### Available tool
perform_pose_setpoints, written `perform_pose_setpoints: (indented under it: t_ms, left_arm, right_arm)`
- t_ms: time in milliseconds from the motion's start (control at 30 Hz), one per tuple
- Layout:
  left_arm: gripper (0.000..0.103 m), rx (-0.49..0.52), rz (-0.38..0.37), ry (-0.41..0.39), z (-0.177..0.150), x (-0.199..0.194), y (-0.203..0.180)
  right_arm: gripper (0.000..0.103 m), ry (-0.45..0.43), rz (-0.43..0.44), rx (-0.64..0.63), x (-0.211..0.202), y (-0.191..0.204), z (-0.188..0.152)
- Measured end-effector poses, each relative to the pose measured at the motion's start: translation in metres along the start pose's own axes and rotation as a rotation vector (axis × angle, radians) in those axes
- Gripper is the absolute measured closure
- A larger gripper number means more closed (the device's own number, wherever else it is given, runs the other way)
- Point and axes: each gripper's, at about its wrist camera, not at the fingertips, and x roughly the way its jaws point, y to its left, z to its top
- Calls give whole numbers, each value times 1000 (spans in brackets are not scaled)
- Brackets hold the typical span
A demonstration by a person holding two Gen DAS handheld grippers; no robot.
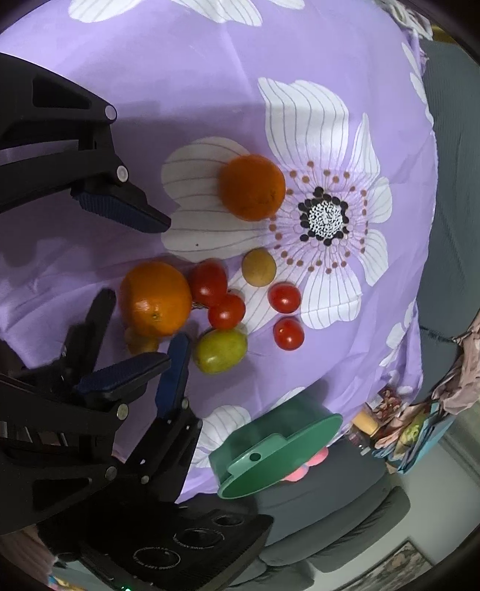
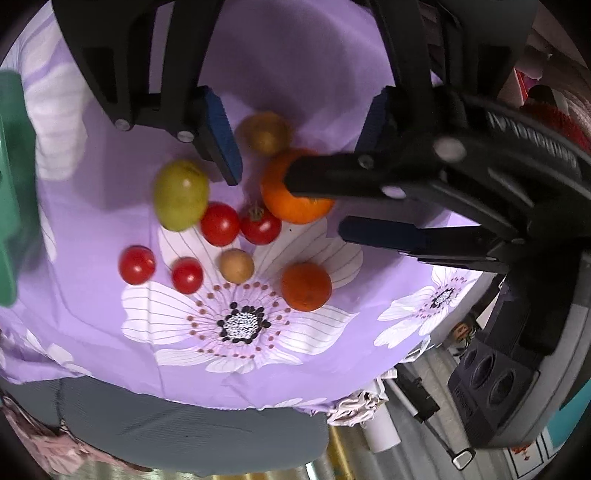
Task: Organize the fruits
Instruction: 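Grasp the large orange with the left tool and lift it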
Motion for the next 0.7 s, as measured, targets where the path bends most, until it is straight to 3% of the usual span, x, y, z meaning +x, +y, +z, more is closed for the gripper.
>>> perform_pose_setpoints:
  t_ms: [300,467,700]
  left_arm:
    - [46,-9,-16,39,5,16,4]
    - [56,-14,-46,42,4,15,5]
    - [56,-9,-43,41,4,13,3]
  right_arm:
    - [55,17,-3,-48,10,5,8]
    - [56,3,1,-51,11,3,8]
    - [56,-13,-1,-43,8,3,5]
